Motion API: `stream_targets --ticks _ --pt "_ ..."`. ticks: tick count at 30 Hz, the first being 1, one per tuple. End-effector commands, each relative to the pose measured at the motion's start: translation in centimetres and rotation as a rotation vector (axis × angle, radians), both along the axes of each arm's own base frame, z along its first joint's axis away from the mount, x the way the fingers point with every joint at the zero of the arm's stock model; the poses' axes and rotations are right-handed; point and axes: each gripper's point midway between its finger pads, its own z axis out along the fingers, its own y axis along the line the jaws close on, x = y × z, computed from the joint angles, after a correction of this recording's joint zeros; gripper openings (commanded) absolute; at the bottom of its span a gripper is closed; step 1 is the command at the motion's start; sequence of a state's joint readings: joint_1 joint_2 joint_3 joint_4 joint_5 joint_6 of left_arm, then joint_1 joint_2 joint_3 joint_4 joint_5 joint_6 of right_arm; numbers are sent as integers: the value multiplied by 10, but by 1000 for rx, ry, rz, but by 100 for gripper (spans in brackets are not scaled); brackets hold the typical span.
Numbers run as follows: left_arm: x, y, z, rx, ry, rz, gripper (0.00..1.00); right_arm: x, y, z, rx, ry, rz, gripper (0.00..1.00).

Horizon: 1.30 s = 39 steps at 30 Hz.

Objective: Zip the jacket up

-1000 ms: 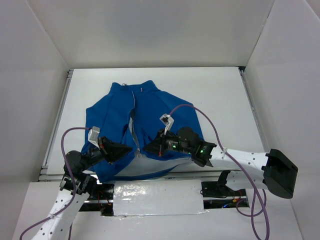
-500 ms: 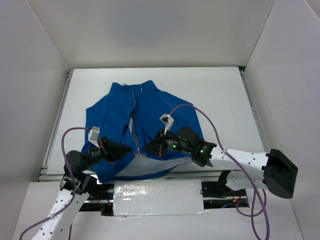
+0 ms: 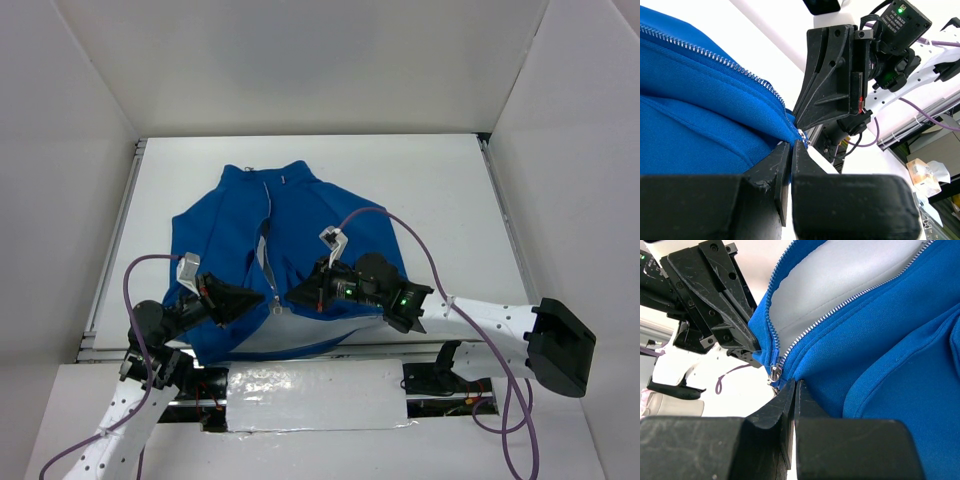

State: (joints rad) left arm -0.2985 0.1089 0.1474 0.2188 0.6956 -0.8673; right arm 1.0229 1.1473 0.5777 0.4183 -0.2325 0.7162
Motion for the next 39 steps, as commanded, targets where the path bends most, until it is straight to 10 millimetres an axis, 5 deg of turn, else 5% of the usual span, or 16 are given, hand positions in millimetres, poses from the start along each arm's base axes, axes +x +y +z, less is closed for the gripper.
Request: stream_targets --ticks 1,39 --pt "-3 0 13 -10 -69 -4 0 4 6 52 133 -76 4 0" --pt "0 2 12 -6 -75 13 0 20 14 26 -35 22 -88 0"
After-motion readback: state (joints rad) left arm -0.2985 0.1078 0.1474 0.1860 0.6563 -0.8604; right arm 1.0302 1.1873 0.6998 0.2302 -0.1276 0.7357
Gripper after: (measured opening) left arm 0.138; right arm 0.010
